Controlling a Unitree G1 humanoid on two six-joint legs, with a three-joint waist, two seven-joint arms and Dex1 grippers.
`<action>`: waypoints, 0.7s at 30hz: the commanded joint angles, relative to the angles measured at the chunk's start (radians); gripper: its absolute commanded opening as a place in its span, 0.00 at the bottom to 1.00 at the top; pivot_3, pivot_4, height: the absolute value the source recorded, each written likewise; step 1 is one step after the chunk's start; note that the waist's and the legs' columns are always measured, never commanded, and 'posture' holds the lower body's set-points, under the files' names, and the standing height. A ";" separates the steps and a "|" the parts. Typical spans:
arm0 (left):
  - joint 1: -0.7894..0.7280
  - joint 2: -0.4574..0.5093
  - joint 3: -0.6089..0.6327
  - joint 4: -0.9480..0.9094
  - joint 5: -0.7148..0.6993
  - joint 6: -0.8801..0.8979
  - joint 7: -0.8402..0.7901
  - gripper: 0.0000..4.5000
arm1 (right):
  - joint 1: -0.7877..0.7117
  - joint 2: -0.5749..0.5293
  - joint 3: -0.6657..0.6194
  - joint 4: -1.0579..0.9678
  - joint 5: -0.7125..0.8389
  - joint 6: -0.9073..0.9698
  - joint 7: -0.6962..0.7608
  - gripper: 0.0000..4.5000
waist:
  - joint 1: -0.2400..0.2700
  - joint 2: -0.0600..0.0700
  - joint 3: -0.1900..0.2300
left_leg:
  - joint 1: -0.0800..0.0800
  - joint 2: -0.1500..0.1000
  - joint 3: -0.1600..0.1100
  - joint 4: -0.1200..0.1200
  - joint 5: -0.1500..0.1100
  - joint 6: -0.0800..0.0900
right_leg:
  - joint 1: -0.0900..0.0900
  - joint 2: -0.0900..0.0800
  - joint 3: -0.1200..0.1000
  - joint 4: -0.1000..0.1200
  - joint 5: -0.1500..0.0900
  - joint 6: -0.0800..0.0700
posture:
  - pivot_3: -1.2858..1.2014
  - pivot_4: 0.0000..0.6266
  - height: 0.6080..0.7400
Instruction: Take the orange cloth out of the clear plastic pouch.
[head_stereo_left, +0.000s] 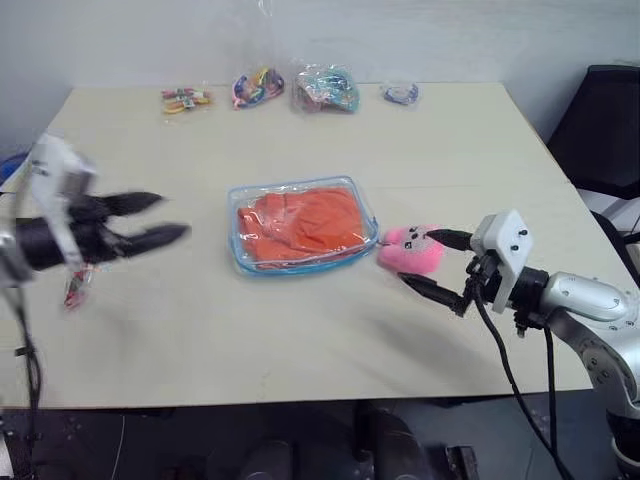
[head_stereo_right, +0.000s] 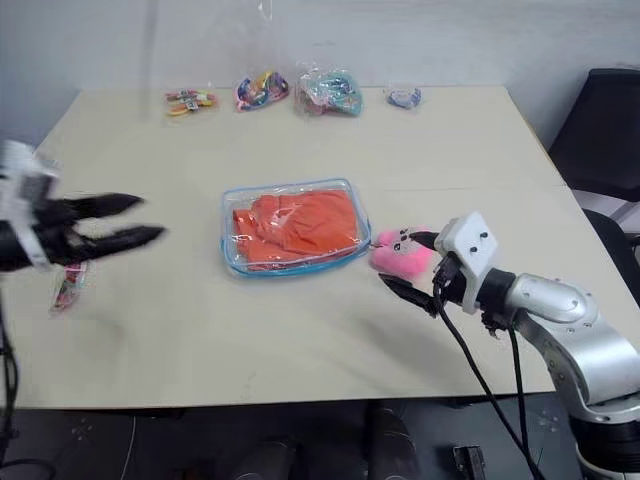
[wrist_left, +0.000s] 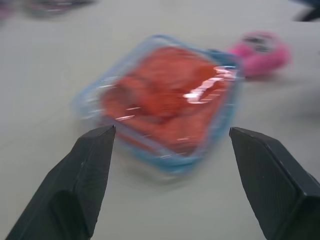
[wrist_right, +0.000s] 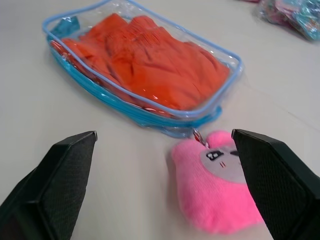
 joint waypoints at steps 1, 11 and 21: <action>-0.036 0.005 -0.115 -0.138 -0.044 -0.043 -0.070 0.86 | 0.011 0.033 -0.010 0.014 -0.039 0.004 -0.067 1.00 | -0.007 0.000 0.000 | 0.000 0.000 0.000 0.000 0.000 0.000 | 0.000 0.000 0.000 0.000 0.000 0.000 | 0.52 0.24 1.00; -0.080 -0.032 -0.281 -0.160 0.032 -0.166 -0.077 0.86 | -0.021 0.136 0.082 0.166 -0.166 -0.060 -0.128 1.00 | -0.014 0.001 0.001 | 0.000 0.001 0.002 -0.001 0.000 0.000 | 0.000 0.003 0.002 0.000 0.000 -0.001 | 0.52 0.24 1.00; -0.057 -0.029 -0.268 -0.149 0.059 -0.200 -0.049 0.87 | -0.085 0.194 0.127 0.276 -0.210 -0.124 -0.088 0.72 | -0.013 0.002 0.001 | 0.000 0.001 0.001 -0.001 0.000 0.000 | 0.000 0.003 0.002 0.000 0.000 -0.001 | 0.52 0.24 1.00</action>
